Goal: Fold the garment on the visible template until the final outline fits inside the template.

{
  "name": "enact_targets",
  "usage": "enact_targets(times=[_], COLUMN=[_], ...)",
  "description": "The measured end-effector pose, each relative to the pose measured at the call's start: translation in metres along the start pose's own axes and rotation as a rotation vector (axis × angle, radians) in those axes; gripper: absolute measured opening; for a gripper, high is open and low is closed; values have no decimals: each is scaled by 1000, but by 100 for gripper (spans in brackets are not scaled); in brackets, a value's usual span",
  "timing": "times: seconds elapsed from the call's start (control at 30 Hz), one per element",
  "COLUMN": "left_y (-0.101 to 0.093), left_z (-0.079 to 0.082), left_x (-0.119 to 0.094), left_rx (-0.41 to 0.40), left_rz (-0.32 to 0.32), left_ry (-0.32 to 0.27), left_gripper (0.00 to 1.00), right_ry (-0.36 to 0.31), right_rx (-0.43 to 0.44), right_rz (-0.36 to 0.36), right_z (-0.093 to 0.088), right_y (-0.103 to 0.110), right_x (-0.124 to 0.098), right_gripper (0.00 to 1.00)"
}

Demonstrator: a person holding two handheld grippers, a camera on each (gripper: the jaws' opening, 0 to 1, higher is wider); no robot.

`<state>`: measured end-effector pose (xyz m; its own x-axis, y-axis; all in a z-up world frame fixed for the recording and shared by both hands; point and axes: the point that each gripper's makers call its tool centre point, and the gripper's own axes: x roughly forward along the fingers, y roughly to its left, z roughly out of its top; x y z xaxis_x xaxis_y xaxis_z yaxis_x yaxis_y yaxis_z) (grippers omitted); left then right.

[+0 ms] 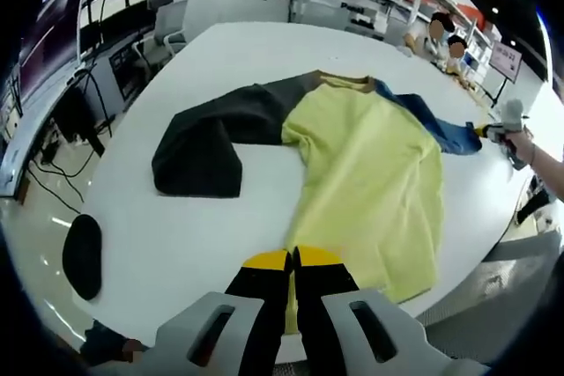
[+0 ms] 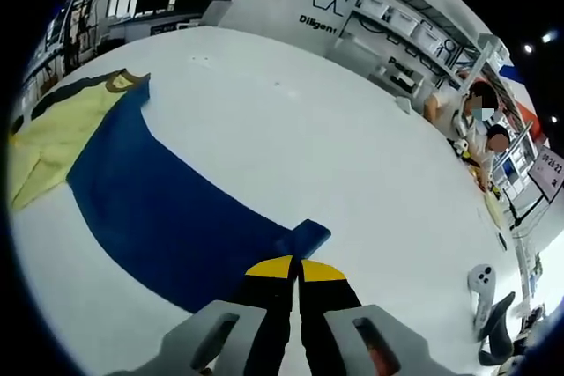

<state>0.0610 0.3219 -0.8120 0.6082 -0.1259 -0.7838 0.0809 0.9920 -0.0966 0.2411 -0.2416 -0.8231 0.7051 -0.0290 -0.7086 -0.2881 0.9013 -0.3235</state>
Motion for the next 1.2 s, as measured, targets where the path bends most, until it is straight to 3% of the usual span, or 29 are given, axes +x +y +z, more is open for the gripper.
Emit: enact_targets(times=[0.47,0.57,0.63,0.7,0.8,0.97,1.2], left_y=[6,5,5,5,-4,-21,-59], left_z=[-2,0,8,12,24,39,38], left_x=[-3,-4,-5,-8,-15,-22,-18], left_rx=[12,65,157,192,234,295,337], left_rz=[36,45,65,77,52,8,-96], left_ry=[4,-2,-40,-59,-104,-159,-156], left_gripper=[0,0,1,3,8,10,10], right_ry=[23,23,24,-3,4,-13,-48], right_rx=[-14,-9,-6,13,-17,14,55], right_rz=[9,11,7,6,-38,-32,-12], right_z=[-13,-14,-15,-10,-10,-6,1], right_y=[2,2,0,-1,-9,-12,-4], right_x=[3,3,2,-2,-7,-11,-17], right_gripper=[0,0,0,0,0,0,5])
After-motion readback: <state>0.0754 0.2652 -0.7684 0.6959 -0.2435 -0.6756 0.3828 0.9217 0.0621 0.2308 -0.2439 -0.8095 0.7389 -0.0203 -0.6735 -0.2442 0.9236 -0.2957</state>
